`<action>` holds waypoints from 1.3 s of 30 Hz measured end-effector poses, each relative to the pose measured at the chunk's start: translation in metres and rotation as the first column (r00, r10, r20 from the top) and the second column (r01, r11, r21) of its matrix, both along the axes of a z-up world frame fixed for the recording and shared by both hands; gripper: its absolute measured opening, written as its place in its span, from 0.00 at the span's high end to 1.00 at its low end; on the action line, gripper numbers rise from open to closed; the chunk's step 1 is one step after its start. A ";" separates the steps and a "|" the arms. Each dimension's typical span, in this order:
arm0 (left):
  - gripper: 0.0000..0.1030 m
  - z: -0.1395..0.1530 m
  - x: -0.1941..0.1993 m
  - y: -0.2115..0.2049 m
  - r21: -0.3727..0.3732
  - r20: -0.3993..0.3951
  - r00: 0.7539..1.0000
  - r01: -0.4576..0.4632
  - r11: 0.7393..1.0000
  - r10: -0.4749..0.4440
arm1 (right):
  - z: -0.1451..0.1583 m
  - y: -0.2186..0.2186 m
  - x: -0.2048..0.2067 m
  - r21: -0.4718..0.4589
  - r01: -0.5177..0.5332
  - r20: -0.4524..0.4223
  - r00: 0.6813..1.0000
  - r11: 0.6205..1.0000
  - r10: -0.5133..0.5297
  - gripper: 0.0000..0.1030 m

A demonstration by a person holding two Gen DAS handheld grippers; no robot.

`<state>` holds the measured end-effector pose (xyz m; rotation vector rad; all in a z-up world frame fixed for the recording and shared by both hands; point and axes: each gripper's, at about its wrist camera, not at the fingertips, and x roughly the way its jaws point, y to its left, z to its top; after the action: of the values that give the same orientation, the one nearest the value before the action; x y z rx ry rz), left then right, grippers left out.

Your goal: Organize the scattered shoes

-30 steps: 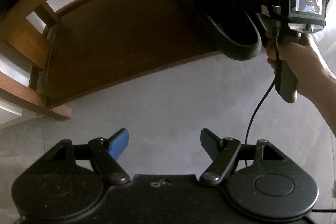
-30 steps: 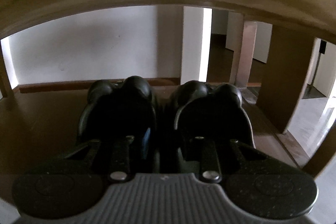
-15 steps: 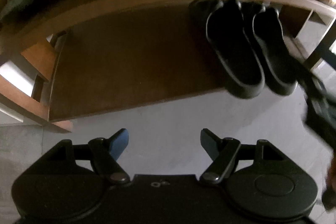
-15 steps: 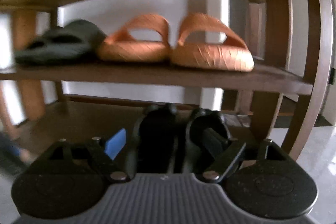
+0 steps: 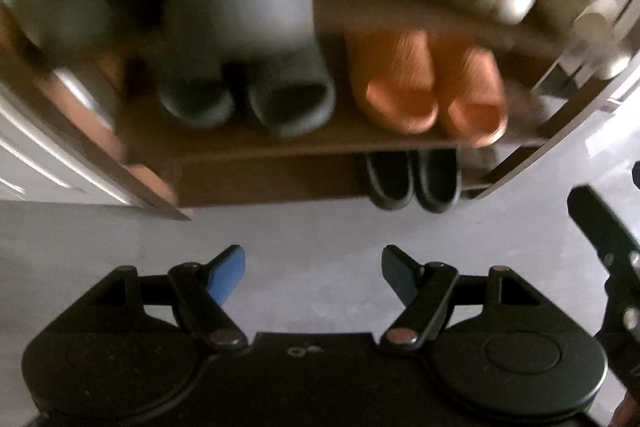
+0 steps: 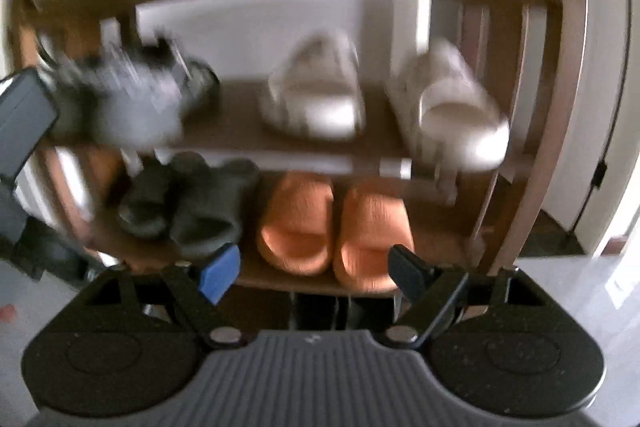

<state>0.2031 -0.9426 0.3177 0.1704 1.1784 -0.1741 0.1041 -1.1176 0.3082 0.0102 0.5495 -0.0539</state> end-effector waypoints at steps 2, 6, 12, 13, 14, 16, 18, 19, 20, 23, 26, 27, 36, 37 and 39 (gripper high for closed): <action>0.27 0.043 -0.006 0.004 0.002 0.011 1.000 -0.005 1.000 0.005 | 0.058 0.001 -0.014 0.026 0.014 -0.045 0.999 1.000 -0.012 0.18; 0.27 0.151 -0.030 0.013 0.018 0.032 0.999 0.002 1.000 -0.003 | 0.149 0.003 -0.043 0.098 0.056 -0.101 0.994 0.994 -0.046 0.17; 0.27 0.245 -0.067 0.028 0.014 0.062 0.997 0.043 0.999 -0.044 | 0.239 0.025 -0.089 0.097 0.115 -0.098 0.990 0.989 -0.106 0.15; 0.27 0.253 -0.073 0.031 0.007 0.065 0.997 0.049 0.999 -0.050 | 0.252 0.032 -0.099 0.089 0.129 -0.096 0.988 0.988 -0.120 0.14; 0.27 0.261 -0.078 0.034 0.000 0.067 0.996 0.056 0.998 -0.055 | 0.260 0.037 -0.105 0.088 0.136 -0.092 0.987 0.987 -0.128 0.14; 0.27 0.275 -0.090 0.039 -0.009 0.070 0.995 0.068 0.998 -0.067 | 0.276 0.050 -0.119 0.086 0.152 -0.081 0.986 0.985 -0.145 0.14; 0.27 0.286 -0.102 0.042 -0.001 0.075 0.993 0.088 0.996 -0.088 | 0.292 0.061 -0.133 0.073 0.165 -0.083 0.984 0.984 -0.159 0.14; 0.26 0.293 -0.109 0.044 0.003 0.085 0.991 0.101 0.995 -0.101 | 0.299 0.065 -0.140 0.069 0.168 -0.078 0.984 0.983 -0.163 0.14; 0.27 0.299 -0.116 0.046 0.008 0.093 0.989 0.112 0.994 -0.112 | 0.305 0.069 -0.146 0.065 0.170 -0.072 0.984 0.983 -0.165 0.13; 0.26 0.315 -0.133 0.051 0.031 0.109 0.986 0.121 0.992 -0.124 | 0.319 0.076 -0.160 0.054 0.170 -0.076 0.983 0.984 -0.166 0.13; 0.26 0.327 -0.145 0.056 0.037 0.122 0.985 0.115 0.993 -0.119 | 0.330 0.080 -0.171 0.046 0.164 -0.085 0.984 0.985 -0.160 0.13; 0.26 0.329 -0.147 0.057 0.034 0.116 0.986 0.115 0.993 -0.118 | 0.332 0.080 -0.173 0.044 0.161 -0.089 0.984 0.986 -0.157 0.13; 0.27 0.344 -0.157 0.067 0.015 0.150 0.985 0.082 0.997 -0.083 | 0.350 0.083 -0.202 0.030 0.172 -0.073 0.983 0.985 -0.169 0.13; 0.27 0.345 -0.158 0.068 0.013 0.148 0.985 0.085 0.996 -0.086 | 0.350 0.084 -0.205 0.031 0.178 -0.075 0.982 0.984 -0.175 0.13; 0.27 0.346 -0.159 0.068 0.016 0.148 0.985 0.087 0.996 -0.089 | 0.350 0.084 -0.208 0.039 0.180 -0.078 0.981 0.983 -0.177 0.13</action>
<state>0.0446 -0.8741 0.6632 0.2405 1.0242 -0.2296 -0.1034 -1.0340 0.6584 0.1024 0.6230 -0.2173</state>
